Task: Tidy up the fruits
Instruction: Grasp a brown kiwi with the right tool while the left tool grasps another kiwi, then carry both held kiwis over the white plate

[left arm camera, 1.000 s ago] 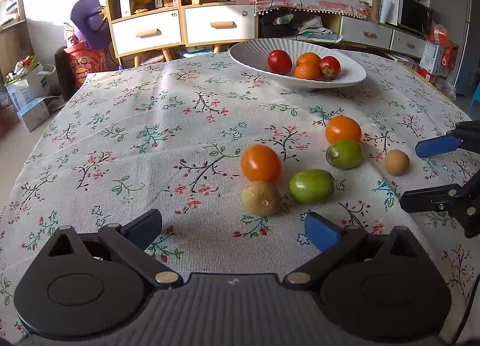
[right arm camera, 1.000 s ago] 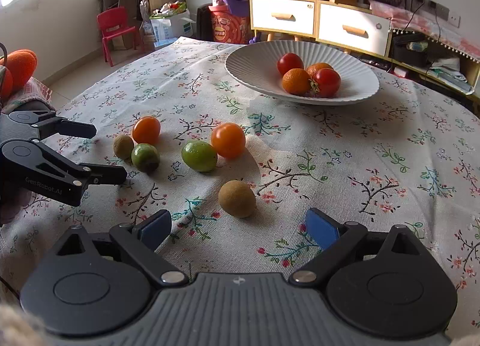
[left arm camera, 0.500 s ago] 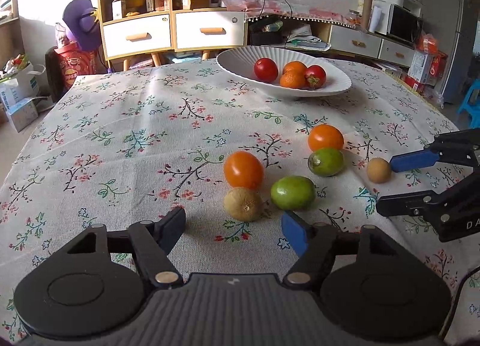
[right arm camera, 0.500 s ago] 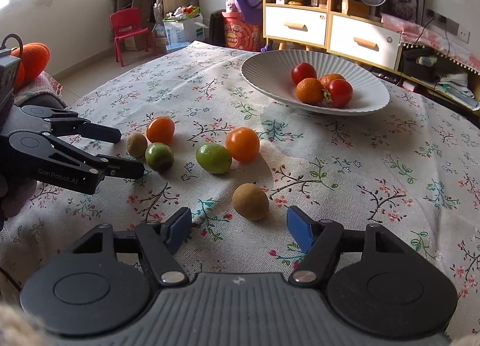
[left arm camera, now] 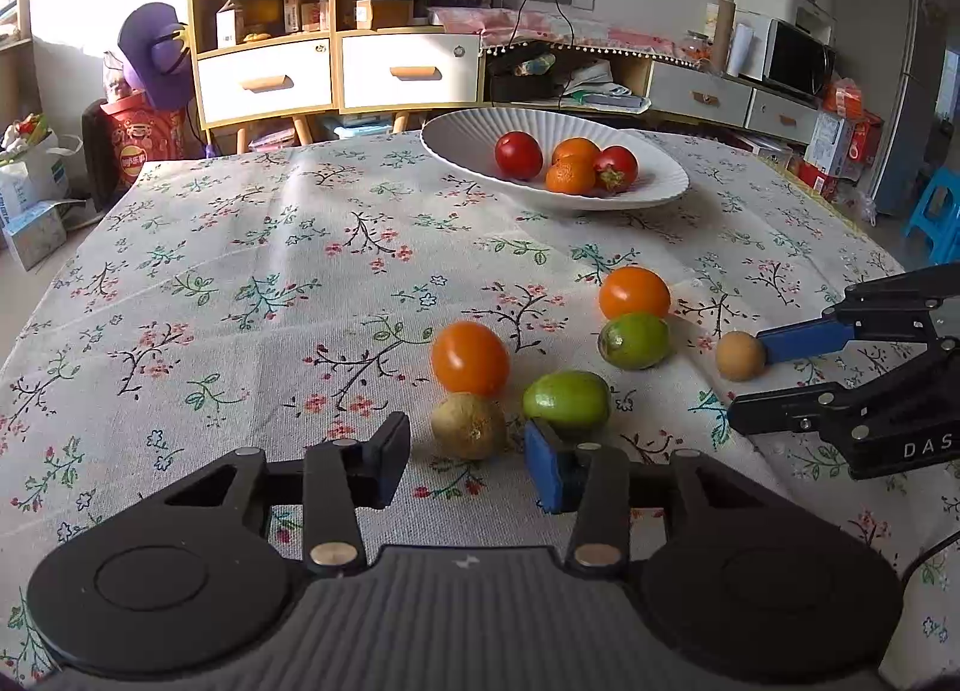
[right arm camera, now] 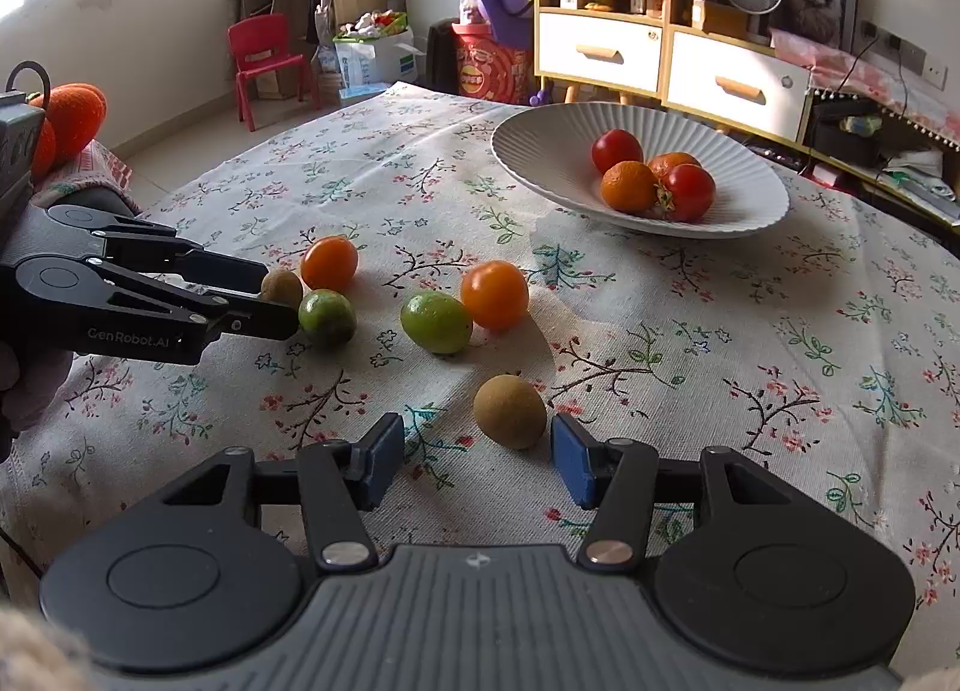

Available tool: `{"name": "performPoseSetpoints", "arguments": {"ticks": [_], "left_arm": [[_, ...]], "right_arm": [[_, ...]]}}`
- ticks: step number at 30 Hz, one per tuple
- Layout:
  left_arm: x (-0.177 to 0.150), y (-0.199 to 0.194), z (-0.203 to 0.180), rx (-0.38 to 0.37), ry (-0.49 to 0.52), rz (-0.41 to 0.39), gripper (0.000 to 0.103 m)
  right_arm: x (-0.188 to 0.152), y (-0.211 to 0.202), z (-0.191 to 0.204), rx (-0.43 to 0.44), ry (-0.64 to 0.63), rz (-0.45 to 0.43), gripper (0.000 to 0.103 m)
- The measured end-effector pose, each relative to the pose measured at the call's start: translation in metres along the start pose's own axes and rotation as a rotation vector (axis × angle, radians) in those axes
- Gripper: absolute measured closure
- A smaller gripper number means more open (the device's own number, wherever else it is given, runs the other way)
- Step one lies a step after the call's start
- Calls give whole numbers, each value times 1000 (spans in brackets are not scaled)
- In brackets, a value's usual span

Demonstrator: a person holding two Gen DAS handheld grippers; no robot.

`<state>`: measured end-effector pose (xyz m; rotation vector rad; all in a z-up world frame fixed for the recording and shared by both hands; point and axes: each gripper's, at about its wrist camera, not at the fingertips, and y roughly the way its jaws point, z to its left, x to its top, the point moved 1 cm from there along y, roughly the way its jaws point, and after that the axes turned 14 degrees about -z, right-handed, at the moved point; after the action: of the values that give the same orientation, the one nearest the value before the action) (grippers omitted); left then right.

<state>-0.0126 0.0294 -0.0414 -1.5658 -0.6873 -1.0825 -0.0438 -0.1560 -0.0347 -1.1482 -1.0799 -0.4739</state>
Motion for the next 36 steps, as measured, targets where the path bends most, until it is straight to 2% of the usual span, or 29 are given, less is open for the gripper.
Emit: {"name": "performPoseSetpoints", "arguments": {"ticks": [12, 17, 19, 28, 36], "left_arm": [[1, -1, -1, -1, 7, -13, 83], [2, -1, -2, 3, 13, -15, 84], [3, -1, -3, 2, 15, -15, 84], [11, -3, -4, -16, 6, -24, 84], [28, -2, -4, -18, -42, -39, 84]], "right_arm": [[2, 2, -3, -28, 19, -10, 66], [2, 2, -2, -37, 18, -20, 72], [3, 3, -3, -37, 18, -20, 79], [9, 1, -4, -38, 20, -38, 79], [21, 2, -9, -56, 35, -63, 79]]}}
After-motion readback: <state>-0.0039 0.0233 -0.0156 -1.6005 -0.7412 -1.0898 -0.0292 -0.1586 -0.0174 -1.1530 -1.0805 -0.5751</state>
